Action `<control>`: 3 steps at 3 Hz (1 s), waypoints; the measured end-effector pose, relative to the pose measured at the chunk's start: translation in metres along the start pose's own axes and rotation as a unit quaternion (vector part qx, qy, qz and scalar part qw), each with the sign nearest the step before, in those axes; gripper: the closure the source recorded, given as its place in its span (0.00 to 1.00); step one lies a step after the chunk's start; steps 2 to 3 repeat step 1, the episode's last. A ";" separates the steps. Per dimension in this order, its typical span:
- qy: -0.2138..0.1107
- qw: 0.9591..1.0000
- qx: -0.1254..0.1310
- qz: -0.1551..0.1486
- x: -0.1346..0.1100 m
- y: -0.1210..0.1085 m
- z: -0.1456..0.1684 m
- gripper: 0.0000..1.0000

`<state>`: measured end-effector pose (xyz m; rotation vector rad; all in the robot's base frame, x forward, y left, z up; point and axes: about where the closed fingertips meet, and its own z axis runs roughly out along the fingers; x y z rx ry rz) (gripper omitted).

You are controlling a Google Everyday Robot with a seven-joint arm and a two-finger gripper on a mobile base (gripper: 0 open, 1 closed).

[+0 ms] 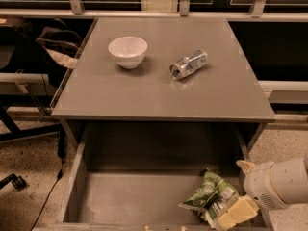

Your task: Place green jalapeno chip bag into top drawer

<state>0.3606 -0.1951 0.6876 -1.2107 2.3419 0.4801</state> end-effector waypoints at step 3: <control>0.000 1.000 0.000 0.000 0.000 0.000 0.000 0.00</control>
Offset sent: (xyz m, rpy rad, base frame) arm 0.0000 0.0000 0.0000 0.0000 0.0000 0.0000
